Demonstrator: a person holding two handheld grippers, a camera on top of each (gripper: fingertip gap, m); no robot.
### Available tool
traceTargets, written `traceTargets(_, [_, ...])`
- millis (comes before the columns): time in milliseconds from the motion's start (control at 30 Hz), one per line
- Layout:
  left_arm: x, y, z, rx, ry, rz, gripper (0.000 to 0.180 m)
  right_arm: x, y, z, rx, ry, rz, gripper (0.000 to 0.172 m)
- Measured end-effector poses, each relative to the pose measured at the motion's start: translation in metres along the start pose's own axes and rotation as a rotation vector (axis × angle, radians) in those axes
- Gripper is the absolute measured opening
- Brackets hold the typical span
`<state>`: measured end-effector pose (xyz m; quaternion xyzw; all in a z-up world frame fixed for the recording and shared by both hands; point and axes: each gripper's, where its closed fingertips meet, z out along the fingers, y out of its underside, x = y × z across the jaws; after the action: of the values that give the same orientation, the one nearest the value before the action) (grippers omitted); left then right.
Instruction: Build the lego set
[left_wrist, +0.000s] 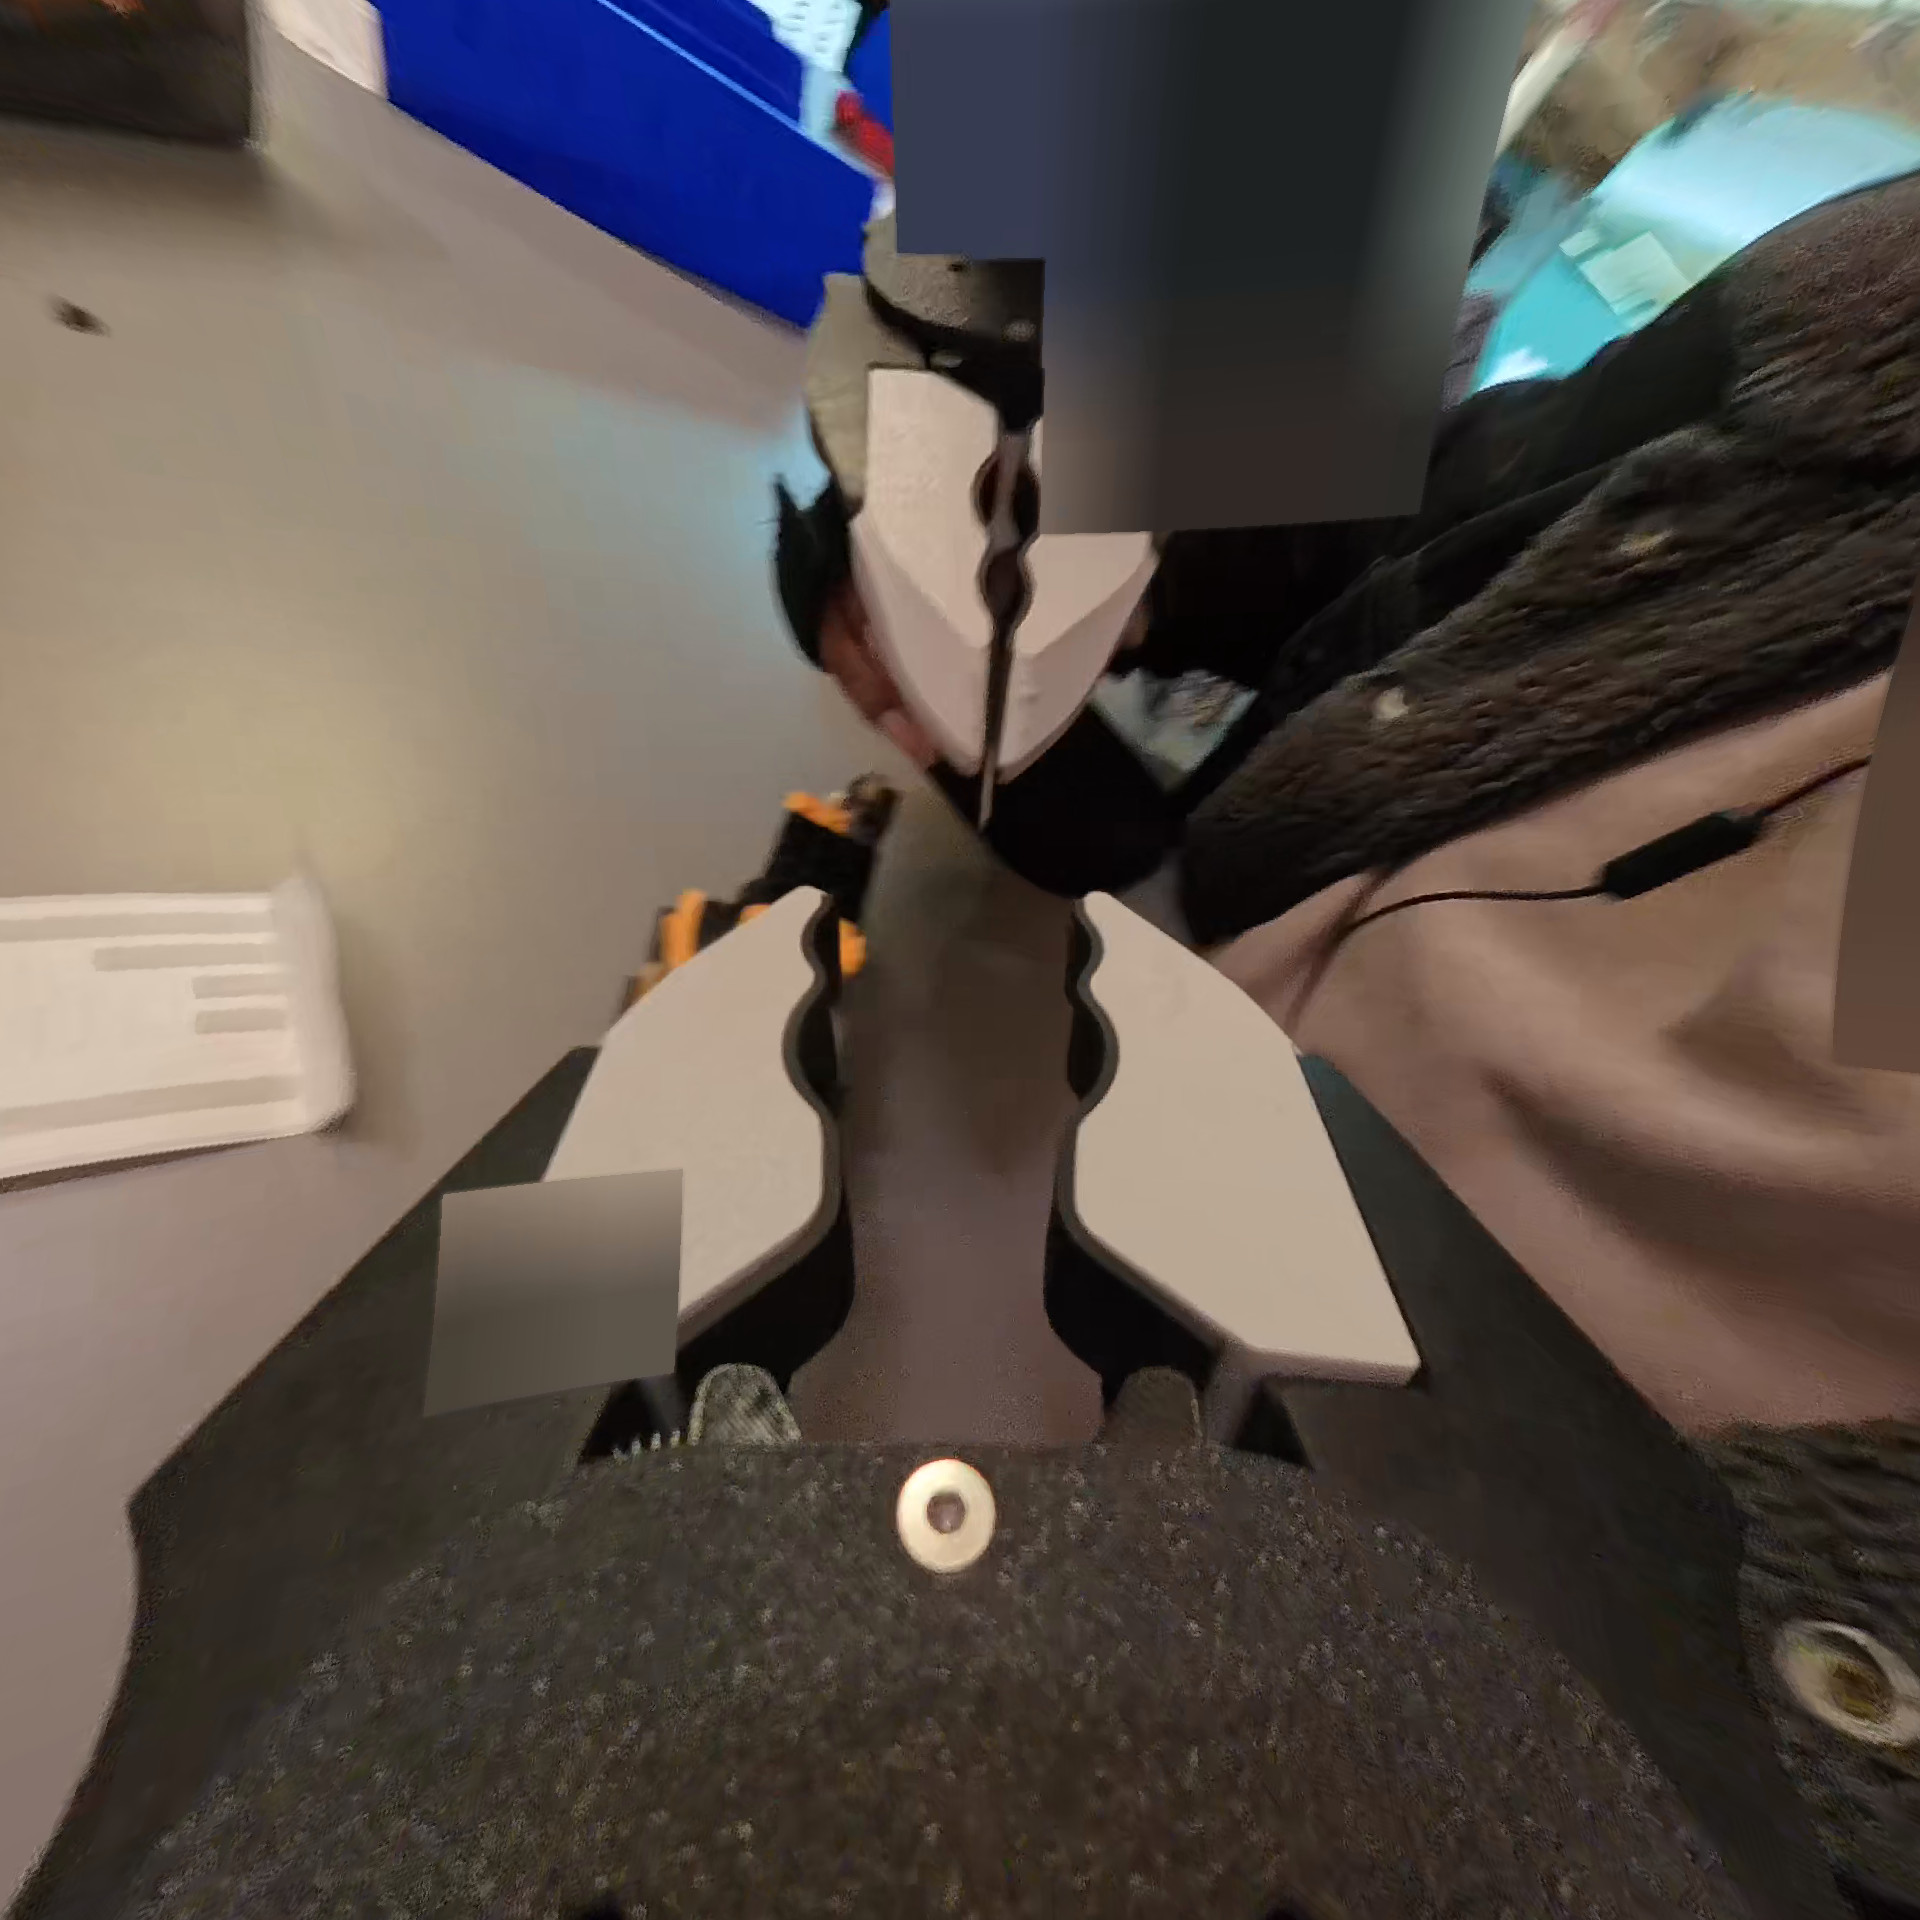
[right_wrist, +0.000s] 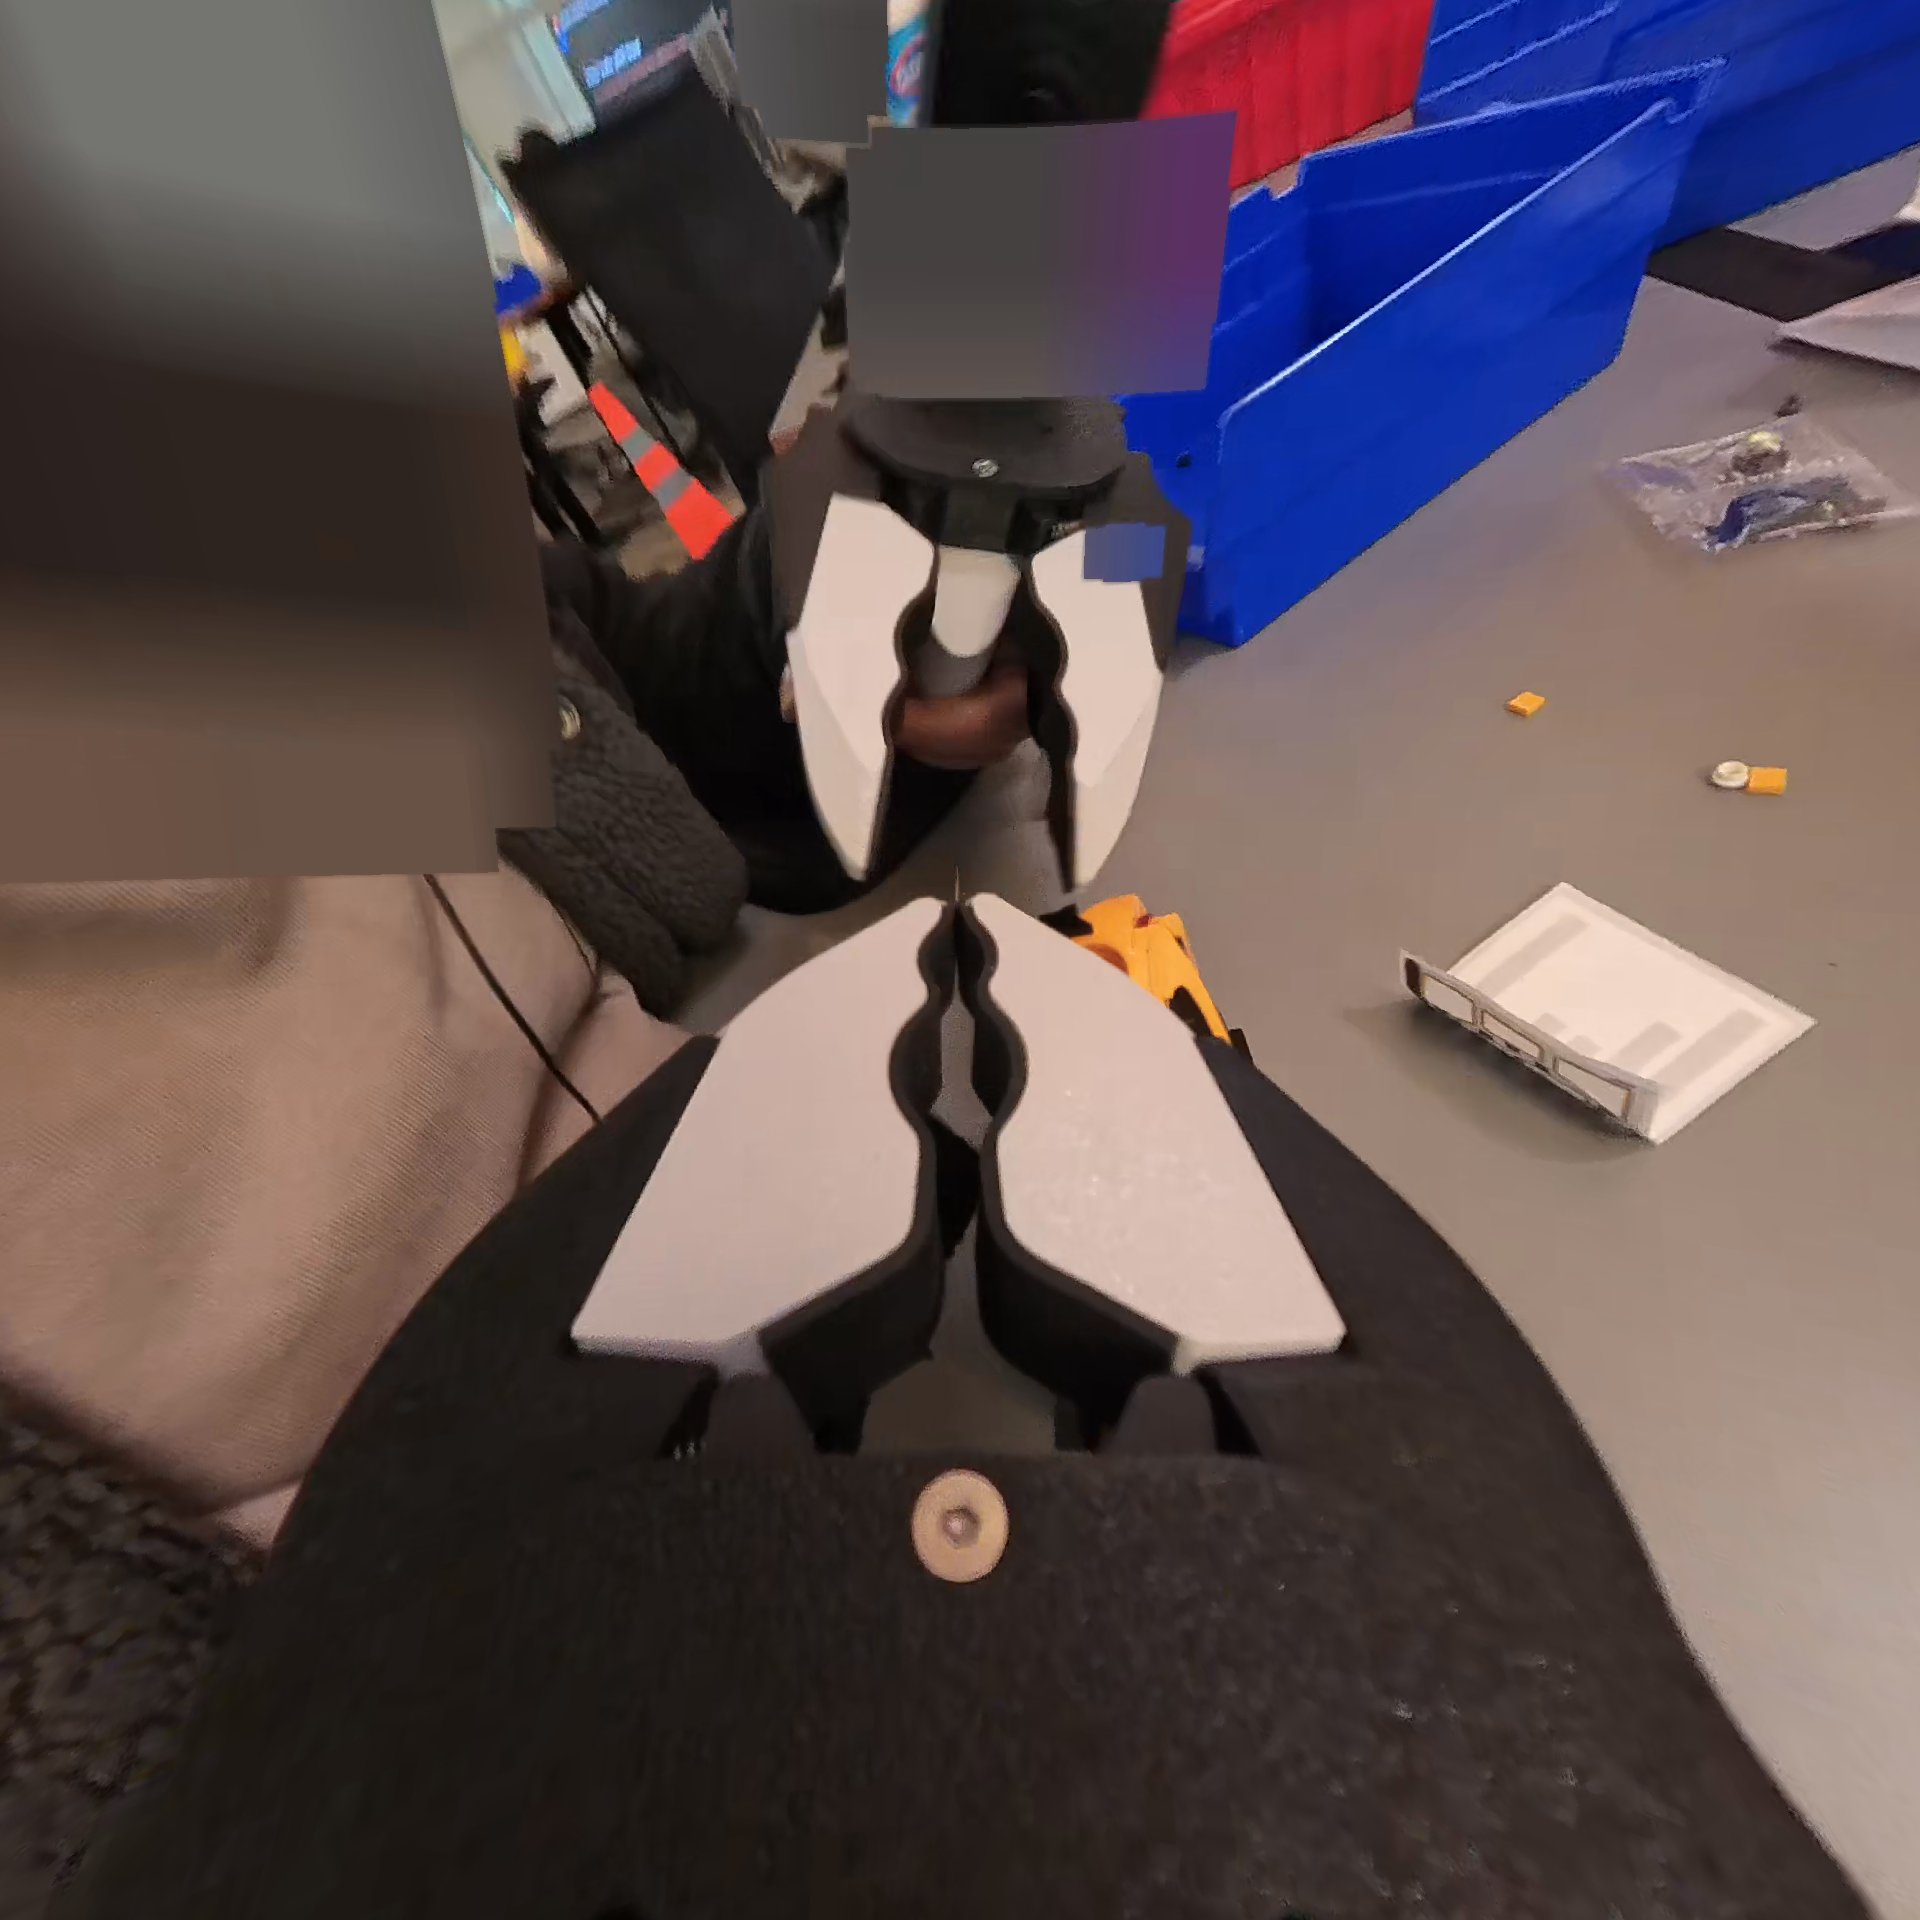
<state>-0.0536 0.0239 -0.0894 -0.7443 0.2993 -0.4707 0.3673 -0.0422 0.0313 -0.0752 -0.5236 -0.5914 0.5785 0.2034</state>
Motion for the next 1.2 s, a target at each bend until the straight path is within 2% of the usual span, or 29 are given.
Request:
traceTargets(133, [-0.040, 0.013, -0.008, -0.089, -0.246, 0.204, 0.058, 0.012, -0.010, -0.010, 0.064, -0.035, 0.250, 0.000])
traceTargets(267, [-0.053, 0.039, 0.005, -0.193, -0.260, 0.290, 0.074, 0.017, -0.010, -0.015, 0.113, -0.095, 0.531, 0.000])
traceTargets(367, [-0.055, 0.049, 0.016, -0.228, -0.271, 0.347, 0.066, 0.017, -0.001, -0.015, 0.107, -0.087, 0.629, 0.000])
traceTargets(433, [-0.057, 0.054, 0.022, -0.256, -0.300, 0.392, 0.046, 0.018, 0.007, -0.016, 0.092, -0.063, 0.666, 0.000])
traceTargets(467, [-0.057, 0.054, 0.024, -0.258, -0.319, 0.413, 0.041, 0.018, 0.010, -0.016, 0.087, -0.053, 0.682, 0.000])
traceTargets(667, [-0.061, 0.041, 0.026, -0.237, -0.496, 0.497, 0.041, 0.018, 0.023, -0.021, 0.072, -0.004, 0.739, 0.000])
traceTargets(800, [-0.059, 0.033, 0.025, -0.219, -0.565, 0.496, 0.041, 0.019, 0.025, -0.020, 0.075, 0.024, 0.745, 0.000])
traceTargets(1200, [-0.056, 0.029, 0.023, -0.208, -0.607, 0.498, 0.040, 0.025, 0.029, -0.011, 0.057, 0.056, 0.751, 0.000])
